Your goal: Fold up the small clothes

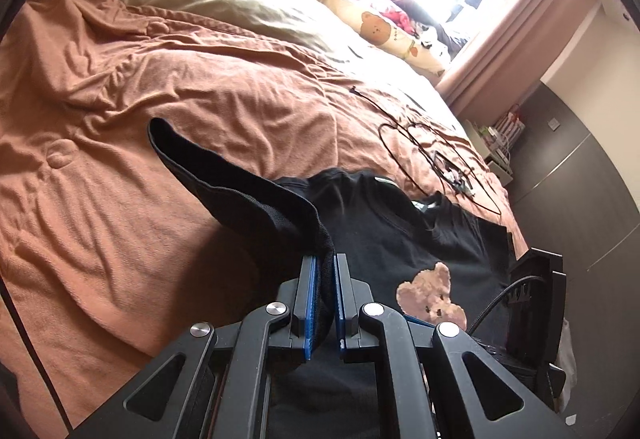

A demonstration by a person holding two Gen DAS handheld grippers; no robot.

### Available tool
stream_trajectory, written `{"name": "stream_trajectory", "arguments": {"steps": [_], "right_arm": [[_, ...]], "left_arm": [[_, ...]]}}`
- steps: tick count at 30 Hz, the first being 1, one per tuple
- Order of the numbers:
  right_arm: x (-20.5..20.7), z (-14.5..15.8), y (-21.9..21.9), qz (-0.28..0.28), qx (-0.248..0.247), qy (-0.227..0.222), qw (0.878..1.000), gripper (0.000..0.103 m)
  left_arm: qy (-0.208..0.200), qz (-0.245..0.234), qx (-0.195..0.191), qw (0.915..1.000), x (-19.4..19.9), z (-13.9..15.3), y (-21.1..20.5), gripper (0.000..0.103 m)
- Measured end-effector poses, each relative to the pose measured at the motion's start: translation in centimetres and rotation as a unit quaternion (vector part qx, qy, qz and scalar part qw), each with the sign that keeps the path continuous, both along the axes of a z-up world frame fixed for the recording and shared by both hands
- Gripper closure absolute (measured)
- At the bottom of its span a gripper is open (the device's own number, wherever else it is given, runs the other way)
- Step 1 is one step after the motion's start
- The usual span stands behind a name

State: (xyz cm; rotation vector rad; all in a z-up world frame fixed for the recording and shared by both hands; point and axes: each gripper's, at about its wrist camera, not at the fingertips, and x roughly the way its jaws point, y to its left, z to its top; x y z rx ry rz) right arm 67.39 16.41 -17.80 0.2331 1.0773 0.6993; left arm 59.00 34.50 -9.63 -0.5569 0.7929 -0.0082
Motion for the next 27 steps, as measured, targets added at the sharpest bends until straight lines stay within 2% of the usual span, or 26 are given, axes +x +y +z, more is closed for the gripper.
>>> {"name": "stream_trajectory", "arguments": {"steps": [4,8,10,12,14,15,19,22,27], "right_arm": [[-0.3,1.0,-2.3,-0.020,-0.006,-0.002,1.000,0.042],[-1.1,2.2,-4.6,-0.037,-0.019,-0.003,0.999,0.042],[-1.5,2.9,-5.5,-0.042,-0.022,-0.007,0.999,0.042],[-1.7,3.5,-6.1,-0.045,-0.024,-0.009,0.999,0.037],[-2.0,4.1,-6.3,-0.045,-0.025,-0.014,0.999,0.035],[-2.2,4.4,-6.3,-0.042,-0.028,-0.016,0.999,0.035],[-3.0,5.2,-5.5,-0.026,-0.041,-0.029,0.998,0.035],[-3.8,5.5,-4.1,0.001,-0.049,-0.043,0.998,0.035],[-5.3,5.6,-1.0,0.047,-0.063,-0.071,0.994,0.035]], "left_arm": [[0.004,-0.025,-0.012,0.9996,0.4,-0.6,-2.9,0.095],[0.033,-0.051,-0.039,0.9974,1.0,-2.5,-5.3,0.094],[0.064,-0.061,-0.054,0.9947,1.3,-3.7,-6.2,0.083],[0.080,-0.066,-0.075,0.9918,1.1,-4.4,-6.5,0.055],[0.073,-0.063,-0.085,0.9917,0.3,-4.2,-6.3,0.041],[0.070,-0.060,-0.084,0.9922,-0.1,-3.9,-6.0,0.038],[0.062,-0.034,-0.089,0.9935,-1.8,-3.0,-3.9,0.037],[0.067,0.003,-0.064,0.9956,-3.2,-2.5,-1.9,0.037],[0.078,0.040,-0.048,0.9950,-5.1,-2.7,1.3,0.037]]}}
